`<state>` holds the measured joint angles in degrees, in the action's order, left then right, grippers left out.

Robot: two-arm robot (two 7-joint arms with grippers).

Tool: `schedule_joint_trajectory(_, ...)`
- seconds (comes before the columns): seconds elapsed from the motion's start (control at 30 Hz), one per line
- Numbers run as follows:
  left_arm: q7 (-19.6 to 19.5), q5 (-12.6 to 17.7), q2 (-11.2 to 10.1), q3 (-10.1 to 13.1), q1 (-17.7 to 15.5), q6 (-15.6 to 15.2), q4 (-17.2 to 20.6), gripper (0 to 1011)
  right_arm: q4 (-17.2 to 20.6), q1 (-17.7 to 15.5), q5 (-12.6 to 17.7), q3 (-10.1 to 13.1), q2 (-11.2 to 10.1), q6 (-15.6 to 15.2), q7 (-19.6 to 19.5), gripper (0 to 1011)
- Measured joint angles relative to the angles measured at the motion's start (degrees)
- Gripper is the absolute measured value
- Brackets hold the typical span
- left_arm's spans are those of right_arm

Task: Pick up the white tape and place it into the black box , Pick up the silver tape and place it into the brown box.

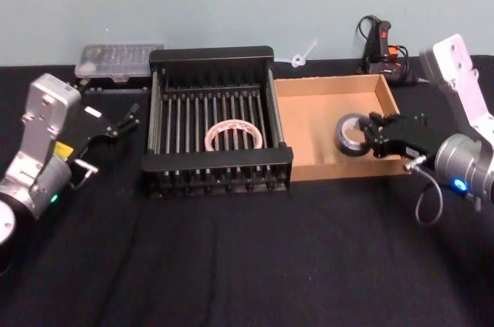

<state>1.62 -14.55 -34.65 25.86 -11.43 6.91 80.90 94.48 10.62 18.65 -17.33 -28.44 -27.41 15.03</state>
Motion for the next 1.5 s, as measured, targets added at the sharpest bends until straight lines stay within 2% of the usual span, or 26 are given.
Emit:
schedule_joint_trajectory(0.4, 0.0, 0.0, 0.0, 0.0, 0.0, 0.0, 0.0, 1001, -8.0, 5.3, -3.0, -0.2, 3.7, -0.1, -1.0, 158)
schedule_joint_trajectory(0.63, 0.0, 0.0, 0.0, 0.0, 0.0, 0.0, 0.0, 1001, -11.0, 7.0, -4.5, -0.4, 5.1, 0.3, -0.9, 158)
schedule_joint_trajectory(1.33, 0.0, 0.0, 0.0, 0.0, 0.0, 0.0, 0.0, 1001, -11.1, 7.0, -4.6, -0.5, 5.1, 0.4, -0.7, 161)
schedule_joint_trajectory(1.43, 0.0, 0.0, 0.0, 0.0, 0.0, 0.0, 0.0, 1001, -11.1, 7.0, -4.6, -0.5, 5.1, 0.4, -0.7, 195)
schedule_joint_trajectory(1.5, 0.0, 0.0, 0.0, 0.0, 0.0, 0.0, 0.0, 1002, -11.1, 7.0, -4.6, -0.5, 5.1, 0.4, -0.7, 265)
